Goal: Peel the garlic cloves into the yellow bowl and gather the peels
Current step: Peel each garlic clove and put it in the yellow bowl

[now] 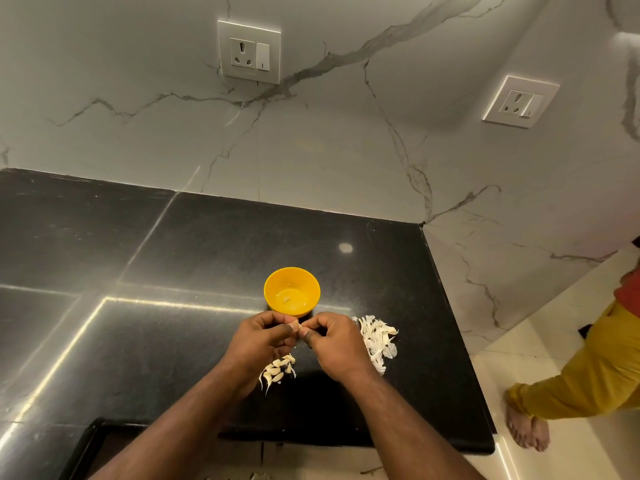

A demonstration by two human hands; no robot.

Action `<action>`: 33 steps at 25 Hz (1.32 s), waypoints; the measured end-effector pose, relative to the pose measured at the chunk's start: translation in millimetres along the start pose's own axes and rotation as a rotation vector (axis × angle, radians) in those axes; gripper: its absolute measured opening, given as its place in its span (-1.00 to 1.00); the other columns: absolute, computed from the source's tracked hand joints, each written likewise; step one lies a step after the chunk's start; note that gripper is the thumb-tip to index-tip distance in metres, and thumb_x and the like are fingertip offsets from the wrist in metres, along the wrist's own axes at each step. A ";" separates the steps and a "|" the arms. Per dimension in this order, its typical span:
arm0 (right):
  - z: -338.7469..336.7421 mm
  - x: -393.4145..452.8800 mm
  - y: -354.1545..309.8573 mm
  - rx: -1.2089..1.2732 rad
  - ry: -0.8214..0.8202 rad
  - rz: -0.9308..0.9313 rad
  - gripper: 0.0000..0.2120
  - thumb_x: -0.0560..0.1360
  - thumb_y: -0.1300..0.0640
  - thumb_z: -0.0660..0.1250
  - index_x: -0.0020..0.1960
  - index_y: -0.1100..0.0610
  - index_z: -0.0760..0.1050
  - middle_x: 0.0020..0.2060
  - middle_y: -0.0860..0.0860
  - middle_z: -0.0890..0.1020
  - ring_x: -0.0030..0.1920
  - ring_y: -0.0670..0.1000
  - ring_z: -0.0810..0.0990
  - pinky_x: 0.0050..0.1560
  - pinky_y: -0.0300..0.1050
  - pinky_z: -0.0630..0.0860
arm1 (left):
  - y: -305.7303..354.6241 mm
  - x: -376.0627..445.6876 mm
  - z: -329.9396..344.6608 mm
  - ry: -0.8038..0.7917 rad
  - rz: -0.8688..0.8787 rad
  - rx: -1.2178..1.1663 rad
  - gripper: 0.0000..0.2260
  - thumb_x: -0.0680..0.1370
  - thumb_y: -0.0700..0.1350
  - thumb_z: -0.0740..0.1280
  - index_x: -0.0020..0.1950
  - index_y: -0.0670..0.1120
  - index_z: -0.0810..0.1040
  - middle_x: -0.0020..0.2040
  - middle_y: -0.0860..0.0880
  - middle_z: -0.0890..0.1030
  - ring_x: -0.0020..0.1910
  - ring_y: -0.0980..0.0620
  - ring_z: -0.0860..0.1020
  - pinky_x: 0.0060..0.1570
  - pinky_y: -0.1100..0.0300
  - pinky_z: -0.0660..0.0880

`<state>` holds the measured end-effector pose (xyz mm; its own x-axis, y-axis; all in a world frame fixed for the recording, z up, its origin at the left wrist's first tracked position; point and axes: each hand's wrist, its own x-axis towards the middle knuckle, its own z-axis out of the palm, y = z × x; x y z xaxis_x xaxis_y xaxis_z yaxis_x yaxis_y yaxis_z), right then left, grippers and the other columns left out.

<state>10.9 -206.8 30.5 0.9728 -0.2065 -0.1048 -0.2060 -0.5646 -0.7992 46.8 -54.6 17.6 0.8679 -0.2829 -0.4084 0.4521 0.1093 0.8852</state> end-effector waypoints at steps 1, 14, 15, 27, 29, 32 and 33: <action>0.3 -0.4 -1.3 0.002 0.014 0.001 -0.93 0.51 0.10 0.45 -0.08 0.07 0.70 -0.22 -0.09 0.70 -0.19 -0.14 0.63 -0.12 -0.18 0.53 | 1.0 0.3 0.5 0.011 -0.007 -0.003 -0.96 0.55 -0.31 0.40 -0.04 -0.22 0.64 -0.16 -0.19 0.68 -0.20 -0.02 0.62 -0.28 0.24 0.55; 17.8 -6.6 10.4 -0.371 0.177 -0.368 -0.89 0.50 0.13 0.33 -0.15 0.11 0.62 -0.22 0.01 0.59 -0.21 0.02 0.55 -0.24 -0.01 0.51 | 1.7 -2.4 7.5 0.112 -0.112 -0.072 -0.92 0.56 -0.33 0.34 -0.02 -0.29 0.62 -0.21 -0.19 0.70 -0.31 0.03 0.59 -0.30 0.26 0.52; 17.0 -6.3 11.0 -0.342 0.160 -0.356 -0.89 0.51 0.13 0.34 -0.13 0.10 0.63 -0.21 -0.01 0.60 -0.19 -0.01 0.55 -0.22 -0.04 0.51 | 0.7 -3.1 6.2 0.107 -0.103 -0.064 -0.92 0.57 -0.33 0.35 -0.01 -0.29 0.63 -0.19 -0.20 0.70 -0.28 0.02 0.60 -0.28 0.25 0.53; 7.8 9.7 -0.7 0.220 0.023 0.047 -0.91 0.45 0.19 0.47 -0.09 0.01 0.65 -0.28 -0.07 0.68 -0.23 -0.10 0.64 -0.10 -0.09 0.63 | -4.0 -2.1 0.1 0.079 0.251 0.335 -0.92 0.50 -0.30 0.47 -0.08 -0.14 0.70 -0.19 -0.01 0.74 -0.23 0.17 0.67 -0.23 0.34 0.52; 5.0 9.2 -3.2 0.303 -0.001 0.092 -0.87 0.46 0.27 0.45 -0.05 0.07 0.65 -0.24 0.01 0.69 -0.23 -0.08 0.63 -0.12 -0.11 0.63 | -3.6 -1.9 -0.6 0.076 0.259 0.365 -0.93 0.50 -0.27 0.49 -0.09 -0.11 0.70 -0.20 0.01 0.74 -0.25 0.20 0.65 -0.21 0.32 0.52; 3.9 9.0 -3.1 0.294 0.001 0.080 -0.84 0.45 0.28 0.44 -0.02 0.08 0.65 -0.19 0.06 0.70 -0.18 -0.02 0.66 -0.07 -0.03 0.68 | -3.3 -2.4 -0.5 0.077 0.262 0.398 -0.91 0.49 -0.26 0.49 -0.11 -0.07 0.71 -0.21 0.03 0.73 -0.27 0.21 0.63 -0.17 0.23 0.53; 4.3 8.9 -2.5 0.284 0.003 0.064 -0.83 0.44 0.28 0.43 -0.02 0.07 0.64 -0.20 0.05 0.70 -0.17 -0.01 0.67 -0.06 0.02 0.68 | -3.8 -2.6 -0.6 0.081 0.266 0.407 -0.89 0.49 -0.26 0.49 -0.12 -0.06 0.71 -0.22 0.03 0.73 -0.27 0.20 0.63 -0.16 0.21 0.54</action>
<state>20.6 -203.8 29.0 0.9584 -0.2374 -0.1587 -0.2285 -0.3042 -0.9248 43.0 -53.7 15.2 0.9627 -0.2192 -0.1584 0.1099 -0.2179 0.9698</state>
